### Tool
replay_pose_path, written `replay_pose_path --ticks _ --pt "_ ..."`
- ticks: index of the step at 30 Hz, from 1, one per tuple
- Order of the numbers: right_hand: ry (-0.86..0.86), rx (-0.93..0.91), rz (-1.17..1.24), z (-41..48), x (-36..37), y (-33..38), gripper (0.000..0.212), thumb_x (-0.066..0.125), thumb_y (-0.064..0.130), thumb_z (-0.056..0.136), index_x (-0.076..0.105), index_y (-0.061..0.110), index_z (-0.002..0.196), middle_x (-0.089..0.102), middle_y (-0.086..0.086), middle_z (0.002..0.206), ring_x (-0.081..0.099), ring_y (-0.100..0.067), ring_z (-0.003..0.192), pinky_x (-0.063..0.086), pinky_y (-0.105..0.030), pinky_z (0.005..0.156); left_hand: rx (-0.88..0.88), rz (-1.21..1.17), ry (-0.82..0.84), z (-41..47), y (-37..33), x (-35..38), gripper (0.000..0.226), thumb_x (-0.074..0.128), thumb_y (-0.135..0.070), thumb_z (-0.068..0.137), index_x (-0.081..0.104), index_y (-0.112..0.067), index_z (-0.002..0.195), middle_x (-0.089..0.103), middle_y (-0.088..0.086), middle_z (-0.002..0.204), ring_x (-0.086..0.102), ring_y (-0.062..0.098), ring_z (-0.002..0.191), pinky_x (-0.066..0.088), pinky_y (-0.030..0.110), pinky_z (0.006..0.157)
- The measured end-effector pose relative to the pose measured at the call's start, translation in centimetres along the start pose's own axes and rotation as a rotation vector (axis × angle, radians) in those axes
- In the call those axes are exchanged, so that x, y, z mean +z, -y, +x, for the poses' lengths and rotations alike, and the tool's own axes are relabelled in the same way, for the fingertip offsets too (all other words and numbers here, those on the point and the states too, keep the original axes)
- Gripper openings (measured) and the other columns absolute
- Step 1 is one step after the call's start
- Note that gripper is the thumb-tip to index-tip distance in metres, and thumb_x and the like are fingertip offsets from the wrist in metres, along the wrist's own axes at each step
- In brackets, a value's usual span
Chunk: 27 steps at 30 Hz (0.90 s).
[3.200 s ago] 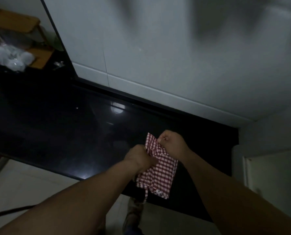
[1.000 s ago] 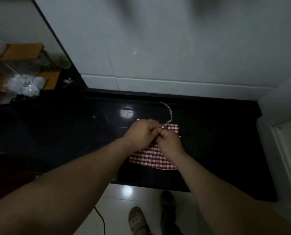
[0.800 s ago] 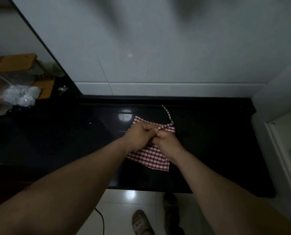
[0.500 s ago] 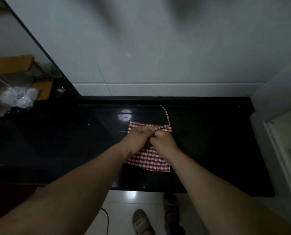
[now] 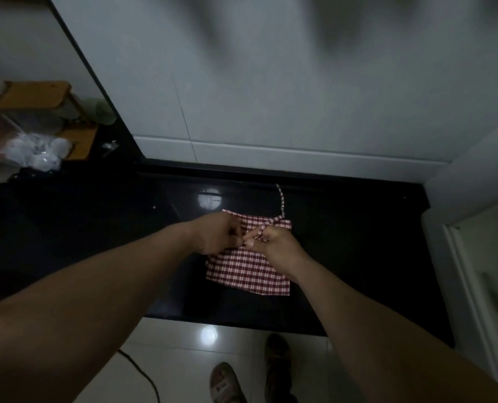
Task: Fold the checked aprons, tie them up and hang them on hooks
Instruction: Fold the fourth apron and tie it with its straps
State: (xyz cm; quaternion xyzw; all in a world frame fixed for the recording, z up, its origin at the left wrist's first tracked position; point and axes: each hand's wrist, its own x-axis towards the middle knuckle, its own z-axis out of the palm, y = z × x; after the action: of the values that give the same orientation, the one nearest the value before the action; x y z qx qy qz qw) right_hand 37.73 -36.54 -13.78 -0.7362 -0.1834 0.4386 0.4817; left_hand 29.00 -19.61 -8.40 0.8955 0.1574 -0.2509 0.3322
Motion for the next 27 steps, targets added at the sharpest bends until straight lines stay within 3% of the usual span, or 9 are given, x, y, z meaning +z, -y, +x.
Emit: replay_pose_path --ticks 5,9,13,18,22,27 --pt "-0.1 0.028 0.094 -0.3 0.3 0.2 0.008 0.072 0.014 0.095 0.074 0.018 0.101 0.078 -0.002 0.101 0.074 -0.019 0.1 0.058 -0.034 0.094 -0.019 -0.217 -0.195 -0.7 0.0 0.5 0.019 0.059 -0.024 0.102 0.061 -0.022 0.083 0.066 -0.003 0.085 0.063 0.014 0.081 0.052 0.033 0.075" --pt "-0.08 0.038 0.036 -0.1 0.4 0.3 0.007 0.069 0.012 0.096 0.073 0.015 0.102 0.077 -0.011 0.1 0.073 -0.031 0.101 0.058 -0.046 0.095 0.0 -0.328 -0.094 -0.5 0.1 1.9 0.028 0.061 -0.031 0.1 0.066 -0.023 0.073 0.062 -0.006 0.07 0.056 0.011 0.069 0.048 0.034 0.072" --pt "-0.061 0.032 -0.009 -0.2 0.1 0.1 0.007 0.071 0.016 0.096 0.073 0.021 0.1 0.076 -0.011 0.104 0.072 -0.027 0.103 0.058 -0.041 0.094 0.079 -0.185 -0.069 0.2 0.9 2.5 0.022 0.067 -0.033 0.1 0.066 -0.022 0.081 0.067 -0.005 0.076 0.059 0.01 0.069 0.051 0.032 0.068" --pt "-0.021 0.01 0.026 -0.7 -0.2 0.3 0.01 0.071 0.013 0.095 0.075 0.013 0.105 0.079 -0.002 0.098 0.074 -0.011 0.095 0.056 -0.021 0.084 0.155 0.042 -0.222 0.3 1.1 3.0 0.018 0.071 -0.035 0.095 0.054 -0.031 0.089 0.063 -0.009 0.086 0.059 0.007 0.075 0.043 0.026 0.062" --pt "-0.01 0.004 0.05 -0.8 -0.3 0.2 0.008 0.072 0.011 0.094 0.076 0.015 0.1 0.079 -0.002 0.096 0.074 -0.011 0.094 0.056 -0.024 0.089 0.232 0.146 -0.183 0.5 1.3 2.7 0.017 0.065 -0.038 0.099 0.054 -0.037 0.086 0.059 -0.012 0.088 0.058 0.007 0.077 0.043 0.026 0.065" --pt "-0.012 -0.004 0.126 -0.9 -0.2 0.0 0.012 0.073 0.007 0.093 0.075 0.006 0.105 0.078 -0.008 0.104 0.073 -0.01 0.093 0.056 -0.017 0.079 0.223 0.266 -0.294 0.6 0.8 3.8 0.012 0.053 -0.032 0.102 0.042 -0.036 0.101 0.064 -0.007 0.083 0.057 0.007 0.066 0.043 0.028 0.058"
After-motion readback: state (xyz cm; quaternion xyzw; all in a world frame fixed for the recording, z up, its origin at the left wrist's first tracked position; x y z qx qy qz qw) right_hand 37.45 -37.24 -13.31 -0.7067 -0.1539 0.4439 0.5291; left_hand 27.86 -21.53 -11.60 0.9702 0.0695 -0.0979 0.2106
